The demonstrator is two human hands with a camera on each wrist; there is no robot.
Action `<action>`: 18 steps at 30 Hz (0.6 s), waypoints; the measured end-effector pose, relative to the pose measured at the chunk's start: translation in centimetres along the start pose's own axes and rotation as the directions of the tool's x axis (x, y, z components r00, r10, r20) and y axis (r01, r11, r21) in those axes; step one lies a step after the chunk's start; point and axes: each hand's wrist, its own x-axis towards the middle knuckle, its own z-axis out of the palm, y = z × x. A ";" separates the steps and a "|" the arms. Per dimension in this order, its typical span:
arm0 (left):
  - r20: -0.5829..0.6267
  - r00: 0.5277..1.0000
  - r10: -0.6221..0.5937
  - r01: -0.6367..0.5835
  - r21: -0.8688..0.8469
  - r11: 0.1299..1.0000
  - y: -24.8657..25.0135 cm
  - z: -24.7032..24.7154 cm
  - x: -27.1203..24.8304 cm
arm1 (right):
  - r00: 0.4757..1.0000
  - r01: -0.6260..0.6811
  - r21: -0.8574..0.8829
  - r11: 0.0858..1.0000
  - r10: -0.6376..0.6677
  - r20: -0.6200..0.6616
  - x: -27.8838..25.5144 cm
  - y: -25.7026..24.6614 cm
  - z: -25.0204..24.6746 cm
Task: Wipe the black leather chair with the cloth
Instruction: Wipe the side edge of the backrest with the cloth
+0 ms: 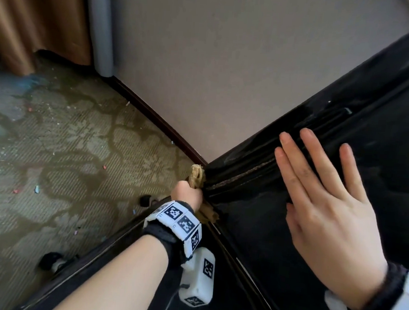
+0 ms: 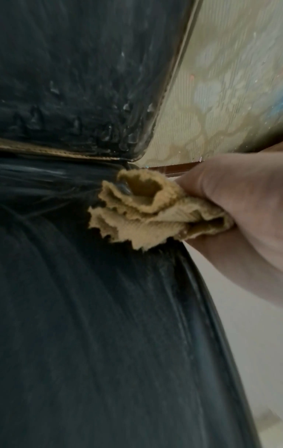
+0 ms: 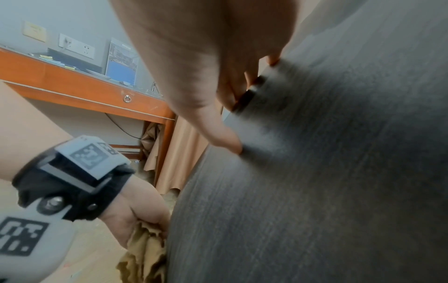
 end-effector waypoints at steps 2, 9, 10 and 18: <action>-0.008 1.000 -0.016 0.015 -0.053 0.998 0.0 -0.1 0.1 | 1.000 -0.007 0.001 1.000 0.007 0.001 0.0 -0.1 0.2; -0.062 0.997 0.048 -0.063 -0.272 0.960 0.8 -5.0 -2.2 | 0.999 -0.032 0.018 0.999 0.032 -0.002 0.1 -0.6 0.2; -0.127 0.988 0.083 -0.110 -0.221 0.969 1.3 -5.6 -2.3 | 1.000 -0.022 0.015 1.000 0.022 0.004 0.0 -0.5 0.2; -0.130 0.727 0.674 -0.675 0.049 0.737 4.2 -2.9 -7.6 | 1.000 -0.019 0.060 0.998 0.018 0.022 0.1 -0.3 -0.2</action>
